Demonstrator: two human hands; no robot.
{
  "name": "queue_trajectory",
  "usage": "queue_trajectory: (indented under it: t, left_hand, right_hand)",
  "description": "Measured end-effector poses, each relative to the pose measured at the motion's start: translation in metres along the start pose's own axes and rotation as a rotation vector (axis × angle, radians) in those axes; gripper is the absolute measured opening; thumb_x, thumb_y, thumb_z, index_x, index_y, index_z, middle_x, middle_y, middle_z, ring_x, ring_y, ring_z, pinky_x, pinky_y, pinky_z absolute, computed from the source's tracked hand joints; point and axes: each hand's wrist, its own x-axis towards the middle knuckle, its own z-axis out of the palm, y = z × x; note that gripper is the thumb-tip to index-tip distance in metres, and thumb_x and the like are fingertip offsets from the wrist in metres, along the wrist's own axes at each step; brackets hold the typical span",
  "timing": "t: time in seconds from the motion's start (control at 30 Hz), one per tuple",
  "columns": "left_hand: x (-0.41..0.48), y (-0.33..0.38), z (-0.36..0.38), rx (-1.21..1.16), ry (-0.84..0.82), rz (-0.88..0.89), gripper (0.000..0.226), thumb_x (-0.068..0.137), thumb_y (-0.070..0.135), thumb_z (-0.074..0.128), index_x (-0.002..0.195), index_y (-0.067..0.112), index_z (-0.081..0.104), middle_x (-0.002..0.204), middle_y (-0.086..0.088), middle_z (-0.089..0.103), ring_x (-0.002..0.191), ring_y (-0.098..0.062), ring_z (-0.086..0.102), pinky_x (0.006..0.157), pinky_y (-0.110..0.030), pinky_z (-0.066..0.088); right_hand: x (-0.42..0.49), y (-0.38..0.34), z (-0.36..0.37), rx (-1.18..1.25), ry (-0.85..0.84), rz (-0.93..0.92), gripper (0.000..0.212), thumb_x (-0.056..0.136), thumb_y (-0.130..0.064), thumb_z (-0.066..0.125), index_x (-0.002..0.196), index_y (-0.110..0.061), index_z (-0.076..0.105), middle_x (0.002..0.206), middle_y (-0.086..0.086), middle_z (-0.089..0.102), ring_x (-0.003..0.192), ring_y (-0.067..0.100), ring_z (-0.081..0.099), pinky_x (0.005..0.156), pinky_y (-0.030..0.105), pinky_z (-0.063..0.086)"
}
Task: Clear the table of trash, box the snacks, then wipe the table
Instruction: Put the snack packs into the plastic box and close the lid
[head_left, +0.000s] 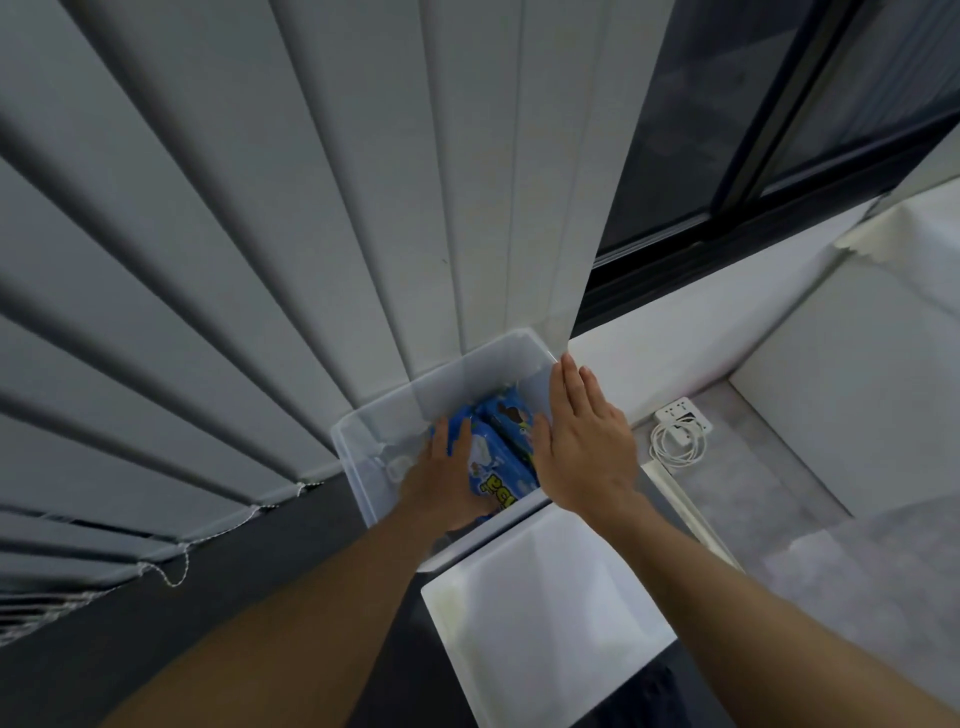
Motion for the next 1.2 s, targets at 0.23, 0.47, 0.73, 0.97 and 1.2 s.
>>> queue_trajectory:
  t: [0.23,0.47,0.73,0.97,1.2]
  left_hand:
    - [0.014,-0.003,0.003,0.115,-0.043,0.080,0.111,0.087,0.064,0.062,0.157,0.031,-0.017,0.164,0.002,-0.028,0.155,-0.025,-0.003,0.121,-0.046,0.027]
    - [0.018,-0.007,-0.001,0.208,-0.040,0.056,0.115,0.083,0.071,0.060,0.157,0.032,-0.018,0.165,0.001,-0.024,0.155,-0.027,-0.006,0.123,-0.049,0.019]
    - [-0.025,-0.017,-0.035,0.305,0.123,0.103,0.093,0.094,0.063,0.048,0.160,0.027,-0.007,0.168,-0.005,-0.010,0.155,-0.028,0.000,0.124,-0.046,0.013]
    - [-0.097,-0.035,-0.067,0.298,0.357,0.117,0.073,0.100,0.046,0.043,0.160,0.022,0.009,0.168,-0.006,0.007,0.155,-0.025,0.006,0.124,-0.044,0.013]
    - [-0.178,-0.086,-0.056,0.188,0.423,-0.032,0.070,0.103,0.048,0.035,0.161,0.020,0.007,0.168,-0.006,0.007,0.155,-0.027,0.007,0.124,-0.045,0.013]
  right_hand:
    - [0.001,-0.001,0.003,-0.025,0.009,0.021,0.067,0.101,-0.051,0.017,0.158,-0.016,0.014,0.165,0.002,0.016,0.151,0.021,0.018,0.113,0.035,0.033]
    - [0.001,-0.002,-0.001,-0.001,-0.002,0.017,0.068,0.100,-0.051,0.019,0.158,-0.016,0.014,0.164,0.002,0.019,0.150,0.022,0.022,0.112,0.038,0.035]
    - [-0.001,-0.003,-0.014,-0.011,-0.103,-0.024,0.071,0.102,-0.049,0.024,0.158,-0.012,0.002,0.166,0.006,0.005,0.152,0.027,0.011,0.116,0.044,0.033]
    - [-0.009,-0.022,-0.031,0.053,-0.092,-0.083,0.070,0.102,-0.052,0.027,0.155,-0.009,0.012,0.164,0.015,0.011,0.152,0.035,0.006,0.122,0.048,0.014]
    - [-0.057,-0.094,-0.036,0.348,-0.029,-0.303,0.060,0.096,-0.048,0.041,0.141,-0.008,0.047,0.142,0.016,0.051,0.135,0.038,0.042,0.113,0.052,0.034]
